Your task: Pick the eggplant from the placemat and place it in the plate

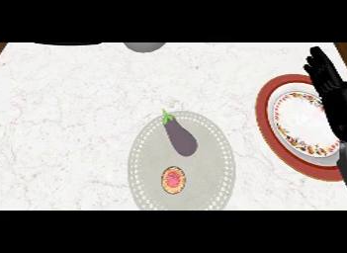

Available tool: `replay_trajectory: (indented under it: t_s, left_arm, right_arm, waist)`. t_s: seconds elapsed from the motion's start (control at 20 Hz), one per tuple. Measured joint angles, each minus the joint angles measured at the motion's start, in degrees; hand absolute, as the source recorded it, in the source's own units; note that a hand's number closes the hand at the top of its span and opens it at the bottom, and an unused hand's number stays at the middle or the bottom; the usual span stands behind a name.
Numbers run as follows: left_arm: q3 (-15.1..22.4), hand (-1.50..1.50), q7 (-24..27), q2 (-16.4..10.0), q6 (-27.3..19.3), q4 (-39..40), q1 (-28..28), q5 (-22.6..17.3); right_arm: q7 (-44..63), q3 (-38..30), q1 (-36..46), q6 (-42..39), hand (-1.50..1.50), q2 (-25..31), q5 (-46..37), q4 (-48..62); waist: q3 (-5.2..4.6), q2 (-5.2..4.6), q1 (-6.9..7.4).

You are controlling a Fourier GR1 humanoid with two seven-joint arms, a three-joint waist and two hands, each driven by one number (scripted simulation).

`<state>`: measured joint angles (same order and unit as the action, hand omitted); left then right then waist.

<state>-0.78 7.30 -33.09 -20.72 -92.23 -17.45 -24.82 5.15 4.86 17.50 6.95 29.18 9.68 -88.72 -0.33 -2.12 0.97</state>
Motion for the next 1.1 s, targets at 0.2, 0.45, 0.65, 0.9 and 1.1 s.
replay_trajectory:
  t_s: [0.2, 0.45, 0.65, 0.9, 1.1]
  left_arm:
    - [4.0, 0.0, -2.5, 0.91, 1.98, 2.09, 0.36, 0.45]
    - [10.59, 0.0, -6.56, 2.0, 5.66, 4.58, 2.28, 0.86]
    - [14.74, 0.0, -9.92, 3.45, 6.45, 7.55, 2.72, 1.86]
    - [17.43, 0.0, -11.85, 5.13, 6.41, 10.26, 2.5, 3.12]
    - [17.7, 0.0, -11.98, 5.87, 6.49, 12.24, 2.3, 3.55]
  right_arm:
    - [4.85, 7.56, 3.03, -7.62, 1.5, -5.01, 4.02, 4.55]
    - [6.93, 17.7, 9.29, -19.54, -1.5, -6.61, 3.5, 7.46]
    - [8.63, 18.44, 11.8, -27.05, -1.5, -10.74, 9.94, 17.83]
    - [8.04, 20.16, 18.24, -41.98, -1.5, -12.04, 14.13, 28.73]
    - [6.17, 21.4, 24.77, -52.93, -1.5, -12.08, 13.7, 37.1]
  waist:
    - [0.28, -0.64, 3.0]
    - [0.21, -2.36, 8.29]
    - [0.45, -2.04, 6.93]
    - [0.48, -0.96, 5.89]
    - [0.46, -0.38, 5.27]
